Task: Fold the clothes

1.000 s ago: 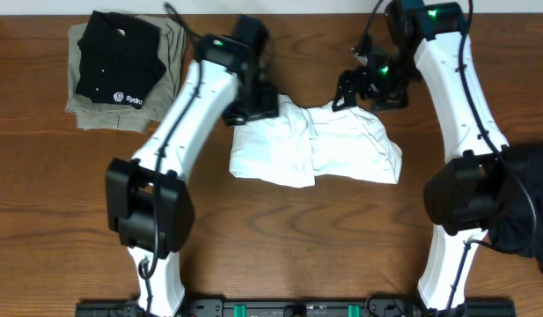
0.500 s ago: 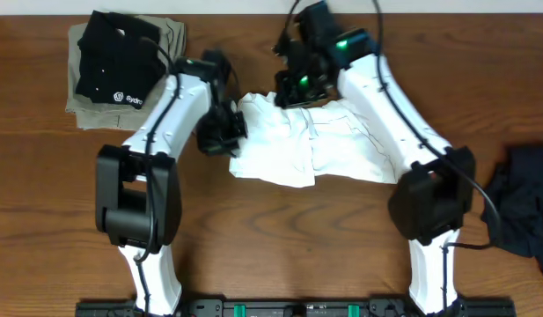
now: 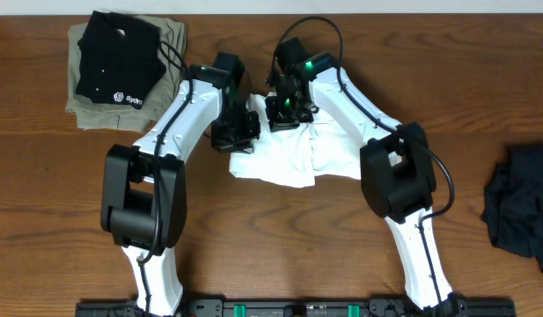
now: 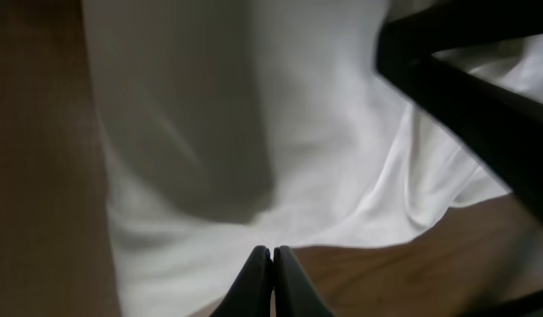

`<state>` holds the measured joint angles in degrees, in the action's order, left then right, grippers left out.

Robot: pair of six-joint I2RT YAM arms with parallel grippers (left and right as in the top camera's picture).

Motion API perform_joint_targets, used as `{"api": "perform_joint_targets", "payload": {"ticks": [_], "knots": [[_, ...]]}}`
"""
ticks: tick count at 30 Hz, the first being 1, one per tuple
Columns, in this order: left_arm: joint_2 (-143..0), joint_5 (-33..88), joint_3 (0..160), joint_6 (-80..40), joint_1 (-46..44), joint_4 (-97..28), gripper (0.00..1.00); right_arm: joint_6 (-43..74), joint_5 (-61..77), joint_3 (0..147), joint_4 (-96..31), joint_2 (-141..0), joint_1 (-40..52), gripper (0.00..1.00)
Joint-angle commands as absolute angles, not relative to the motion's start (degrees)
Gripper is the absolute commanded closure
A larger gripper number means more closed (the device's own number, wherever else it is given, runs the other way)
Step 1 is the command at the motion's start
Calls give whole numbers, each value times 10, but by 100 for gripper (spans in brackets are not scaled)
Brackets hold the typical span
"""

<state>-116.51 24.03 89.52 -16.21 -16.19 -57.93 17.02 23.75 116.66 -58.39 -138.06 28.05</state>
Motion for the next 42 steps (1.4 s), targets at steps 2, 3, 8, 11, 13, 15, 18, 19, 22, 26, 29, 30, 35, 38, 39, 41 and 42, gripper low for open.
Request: {"api": "perform_joint_targets", "payload": {"ticks": [2,3,8,11,13,15,18,19,22,26,29,30,35,38,39,41,42], "knots": [[-1169,244,877,-153,-159,-559,94,191,204,1169,-582,-1387,272,99],[-1171,244,871,-153,-159,-551,94,194,188,1169,-583,-1387,271,99],[-1184,236,842,-153,-157,-519,94,197,148,1169,-583,-1387,267,99],[-1195,214,828,-152,-152,-508,94,201,126,1169,-583,-1387,263,99],[-1202,209,821,-152,-145,-503,94,213,103,1169,-583,-1387,258,99],[-1203,201,812,-152,-137,-495,94,212,90,1169,-583,-1387,252,98],[-1203,172,807,-151,-122,-494,94,212,74,1169,-585,-1387,241,99],[-1203,166,806,-150,-117,-495,94,212,72,1169,-586,-1387,236,99],[-1203,157,805,-150,-102,-498,94,211,66,1169,-589,-1387,223,99],[-1203,158,804,-148,-84,-501,94,209,62,1169,-591,-1387,204,99],[-1202,158,805,-148,-80,-503,94,209,62,1170,-592,-1386,193,99],[-1202,158,805,-148,-80,-504,94,209,63,1172,-596,-1385,190,99],[-1198,160,805,-148,-81,-510,94,206,79,1208,-641,-1366,187,99],[-1191,160,805,-148,-81,-511,94,172,150,1233,-656,-1340,196,99],[-1190,160,805,-149,-81,-510,94,157,180,1236,-656,-1331,201,99],[-1189,160,805,-151,-81,-508,94,144,230,1237,-656,-1315,216,99],[-1189,160,805,-151,-81,-507,94,143,238,1237,-658,-1314,226,99]]}}
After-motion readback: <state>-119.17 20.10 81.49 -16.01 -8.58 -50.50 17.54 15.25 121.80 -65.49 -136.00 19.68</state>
